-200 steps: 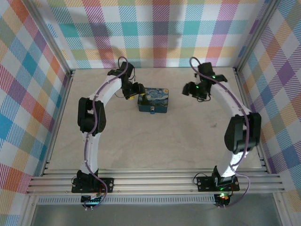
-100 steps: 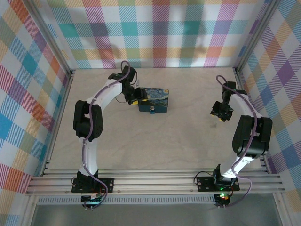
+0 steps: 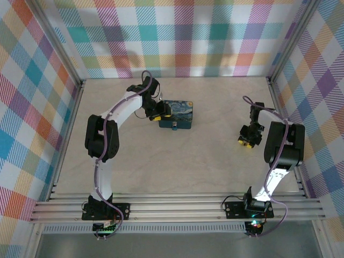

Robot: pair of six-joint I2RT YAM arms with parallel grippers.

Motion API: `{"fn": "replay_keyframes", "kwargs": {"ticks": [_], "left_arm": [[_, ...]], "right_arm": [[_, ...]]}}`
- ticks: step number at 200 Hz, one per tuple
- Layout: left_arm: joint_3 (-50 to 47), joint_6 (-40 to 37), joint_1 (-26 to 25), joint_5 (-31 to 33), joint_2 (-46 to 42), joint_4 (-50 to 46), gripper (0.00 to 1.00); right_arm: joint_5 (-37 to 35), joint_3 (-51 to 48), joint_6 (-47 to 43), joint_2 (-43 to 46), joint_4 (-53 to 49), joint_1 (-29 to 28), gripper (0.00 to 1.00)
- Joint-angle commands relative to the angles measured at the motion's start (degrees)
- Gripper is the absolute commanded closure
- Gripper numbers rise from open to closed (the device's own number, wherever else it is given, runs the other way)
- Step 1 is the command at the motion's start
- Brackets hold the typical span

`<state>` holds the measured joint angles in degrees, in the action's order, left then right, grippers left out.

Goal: Unlock the padlock with the key

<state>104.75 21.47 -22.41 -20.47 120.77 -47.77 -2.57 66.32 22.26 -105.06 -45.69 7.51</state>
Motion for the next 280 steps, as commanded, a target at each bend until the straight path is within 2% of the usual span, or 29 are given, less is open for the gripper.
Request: {"fn": "replay_keyframes", "kwargs": {"ticks": [1, 47, 79, 130, 173, 208, 244, 280], "left_arm": [[-0.16, 0.31, -0.61, -0.15, -0.75, -0.74, 0.46], [-0.89, 0.45, -0.59, 1.46, -2.43, -1.45, 0.47], [-2.89, 0.49, -0.61, 2.53, -4.84, -1.15, 0.48], [-8.28, 1.59, -0.53, 2.13, -10.79, 3.75, 0.48], [-13.42, 4.13, -0.53, -0.58, -17.34, 11.33, 0.49], [-19.81, 14.85, -1.53, -3.94, -21.83, 22.08, 0.51], [-17.56, 21.72, -7.69, -3.40, -20.69, 26.37, 0.52], [-17.47, 30.94, -12.19, -3.10, -18.88, 35.59, 0.53]], "right_arm": [[0.67, -1.16, -1.71, -1.28, 0.43, 0.22, 0.69], [1.84, -1.95, -4.04, -1.36, 0.36, 0.24, 0.86], [5.61, -2.78, -5.07, 0.44, 0.43, 0.16, 1.00], [15.95, -3.13, -5.61, 5.99, 1.56, -0.39, 1.00], [20.90, -1.46, -0.15, 12.64, 2.77, -3.43, 1.00], [23.84, -0.64, 8.67, 17.17, 8.80, -8.70, 1.00], [24.97, 2.37, 18.66, 17.15, 17.06, -15.88, 1.00], [24.78, 9.92, 25.02, 14.67, 17.66, -21.04, 1.00]]}}
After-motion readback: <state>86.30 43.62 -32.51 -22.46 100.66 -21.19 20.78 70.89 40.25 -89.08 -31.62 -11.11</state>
